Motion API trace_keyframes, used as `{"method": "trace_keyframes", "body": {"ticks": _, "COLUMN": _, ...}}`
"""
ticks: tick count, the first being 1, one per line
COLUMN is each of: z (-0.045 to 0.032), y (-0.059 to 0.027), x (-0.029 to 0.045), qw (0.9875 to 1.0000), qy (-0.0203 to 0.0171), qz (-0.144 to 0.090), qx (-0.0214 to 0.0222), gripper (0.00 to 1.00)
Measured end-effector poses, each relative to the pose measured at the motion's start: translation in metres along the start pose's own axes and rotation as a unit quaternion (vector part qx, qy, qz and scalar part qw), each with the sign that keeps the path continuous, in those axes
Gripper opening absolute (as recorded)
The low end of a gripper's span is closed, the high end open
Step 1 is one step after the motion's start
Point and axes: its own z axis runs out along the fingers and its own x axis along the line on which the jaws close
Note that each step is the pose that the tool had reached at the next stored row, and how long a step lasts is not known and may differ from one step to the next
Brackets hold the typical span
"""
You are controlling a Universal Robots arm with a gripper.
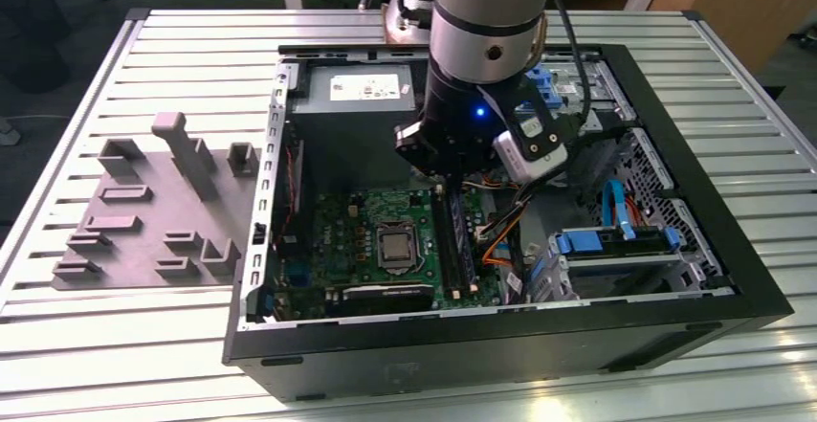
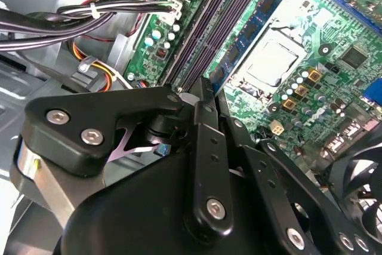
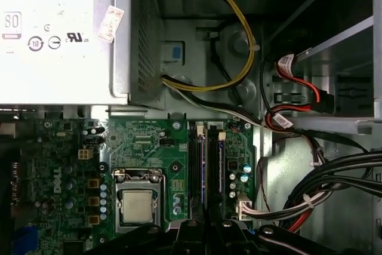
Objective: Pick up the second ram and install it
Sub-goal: 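Insert the second ram into the second slot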
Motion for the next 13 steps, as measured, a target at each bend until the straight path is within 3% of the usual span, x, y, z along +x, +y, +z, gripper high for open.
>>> {"method": "trace_keyframes", "body": {"ticks": 10, "z": 0.0174, "y": -0.0019, "x": 0.0002, "qw": 1.0, "qy": 0.001, "qz": 0.0, "qx": 0.0, "gripper": 0.14}}
{"method": "trace_keyframes", "body": {"ticks": 13, "z": 0.0187, "y": -0.0019, "x": 0.0002, "qw": 1.0, "qy": 0.0012, "qz": 0.0, "qx": 0.0, "gripper": 0.14}}
